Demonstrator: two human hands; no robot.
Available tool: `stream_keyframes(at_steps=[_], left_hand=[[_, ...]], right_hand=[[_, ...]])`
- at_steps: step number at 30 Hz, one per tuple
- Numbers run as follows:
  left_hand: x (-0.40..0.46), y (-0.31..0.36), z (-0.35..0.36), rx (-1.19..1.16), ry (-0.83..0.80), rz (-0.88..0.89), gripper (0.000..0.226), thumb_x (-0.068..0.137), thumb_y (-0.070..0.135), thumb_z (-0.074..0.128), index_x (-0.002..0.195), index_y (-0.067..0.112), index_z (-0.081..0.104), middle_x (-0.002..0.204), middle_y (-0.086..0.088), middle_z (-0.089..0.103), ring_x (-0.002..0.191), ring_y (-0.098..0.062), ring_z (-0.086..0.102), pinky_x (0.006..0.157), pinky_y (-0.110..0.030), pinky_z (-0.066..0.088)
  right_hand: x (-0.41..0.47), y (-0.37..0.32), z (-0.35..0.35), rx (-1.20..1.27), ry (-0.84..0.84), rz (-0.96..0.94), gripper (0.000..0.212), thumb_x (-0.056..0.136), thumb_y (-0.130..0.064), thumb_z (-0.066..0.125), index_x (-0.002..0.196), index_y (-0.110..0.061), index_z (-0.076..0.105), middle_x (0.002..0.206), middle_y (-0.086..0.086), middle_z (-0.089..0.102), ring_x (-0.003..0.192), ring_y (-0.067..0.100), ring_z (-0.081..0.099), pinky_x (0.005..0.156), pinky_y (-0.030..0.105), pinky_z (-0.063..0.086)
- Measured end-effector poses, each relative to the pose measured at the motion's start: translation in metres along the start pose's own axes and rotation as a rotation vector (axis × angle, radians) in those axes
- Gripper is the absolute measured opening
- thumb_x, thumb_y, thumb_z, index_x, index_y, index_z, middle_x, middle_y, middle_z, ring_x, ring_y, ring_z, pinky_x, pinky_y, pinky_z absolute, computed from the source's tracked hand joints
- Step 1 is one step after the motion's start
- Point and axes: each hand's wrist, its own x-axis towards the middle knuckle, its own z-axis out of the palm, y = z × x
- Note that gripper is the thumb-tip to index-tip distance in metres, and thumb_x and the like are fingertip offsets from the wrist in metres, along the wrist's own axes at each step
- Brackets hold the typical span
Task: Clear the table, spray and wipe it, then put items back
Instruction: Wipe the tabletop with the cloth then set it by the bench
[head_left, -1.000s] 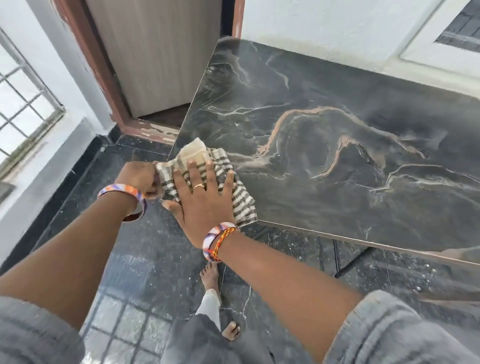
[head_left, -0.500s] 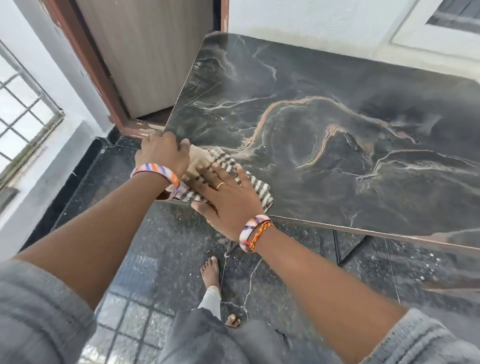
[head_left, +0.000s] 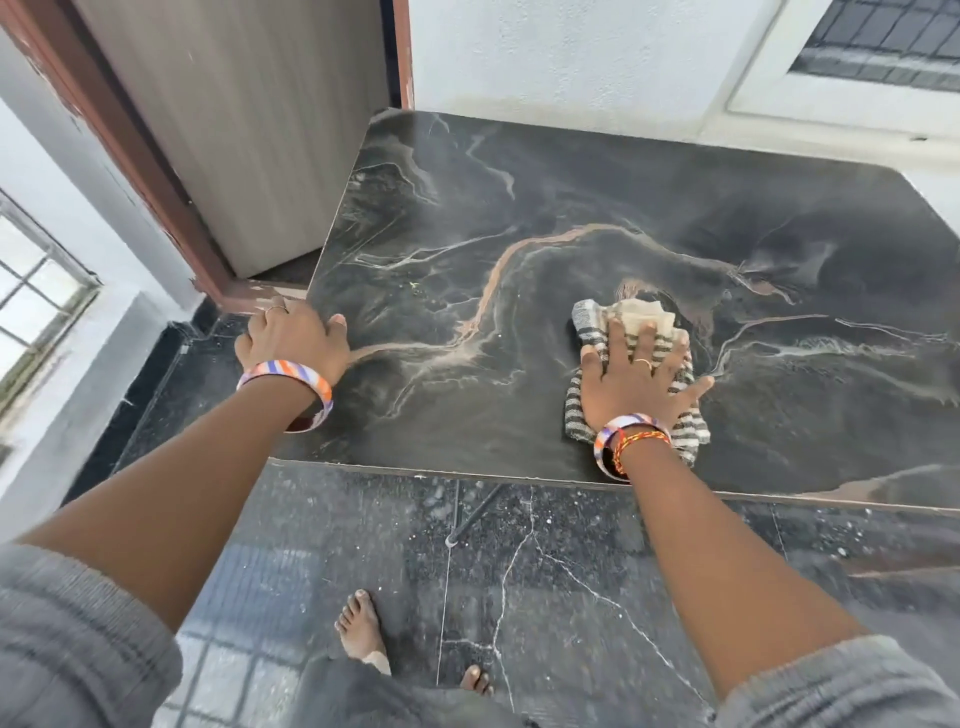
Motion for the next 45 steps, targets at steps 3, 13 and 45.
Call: stream_keyframes(at_steps=[3,13,45], left_hand=[[0.021,-0.019,0.000,-0.080,-0.017,-0.064,0.045,0.096,0.033,0.035,0.121,-0.003,0.047,0.128,-0.028,0.052,0.119,-0.045,0.047,0.102,-0.050,0.037],[0.084,-0.050,0.006,-0.831,-0.571,-0.206,0.031,0.098,0.016,0.043,0.069,0.012,0.054,0.056,-0.008,0.056,0.029,-0.007,0.051,0.034,-0.010,0.040],[0.062,-0.097,0.024,-1.354,-0.837,-0.614,0.047,0.099,0.045,0.028,0.086,0.008,0.054,0.051,-0.006,0.063,0.040,-0.018,0.062,0.047,-0.033,0.053]], right_hand=[[0.021,-0.020,0.000,0.012,0.004,0.009,0.056,0.097,-0.049,0.016,0.150,-0.035,0.005,0.160,-0.002,-0.004,0.145,0.033,-0.014,0.111,0.063,-0.008],[0.061,-0.130,0.002,0.016,-0.005,-0.130,0.054,0.099,-0.046,0.016,0.150,-0.033,0.004,0.160,-0.002,-0.003,0.146,0.029,-0.010,0.114,0.057,-0.008],[-0.062,-0.249,0.030,0.067,-0.103,-0.947,0.038,0.095,-0.030,0.031,0.119,-0.021,0.059,0.141,-0.008,0.045,0.147,0.017,0.010,0.114,0.057,-0.003]])
